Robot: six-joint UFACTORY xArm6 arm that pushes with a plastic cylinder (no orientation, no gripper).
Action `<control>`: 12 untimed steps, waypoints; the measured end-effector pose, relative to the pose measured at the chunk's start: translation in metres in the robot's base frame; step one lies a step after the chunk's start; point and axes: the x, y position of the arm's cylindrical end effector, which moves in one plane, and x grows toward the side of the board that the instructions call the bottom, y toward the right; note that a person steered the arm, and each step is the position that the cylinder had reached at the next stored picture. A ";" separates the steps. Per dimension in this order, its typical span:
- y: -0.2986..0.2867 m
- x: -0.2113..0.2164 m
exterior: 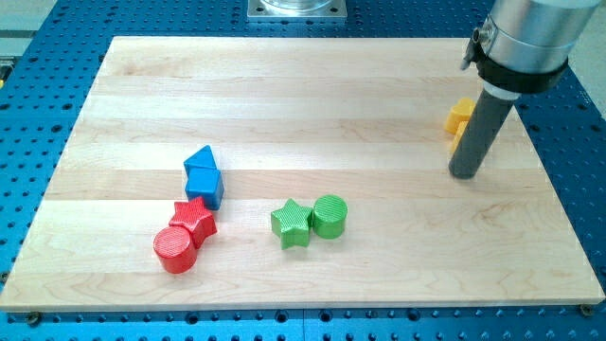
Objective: Move the triangle towards the heart
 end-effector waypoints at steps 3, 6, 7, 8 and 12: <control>-0.182 -0.066; -0.366 -0.007; -0.307 -0.002; -0.277 -0.001; -0.211 0.001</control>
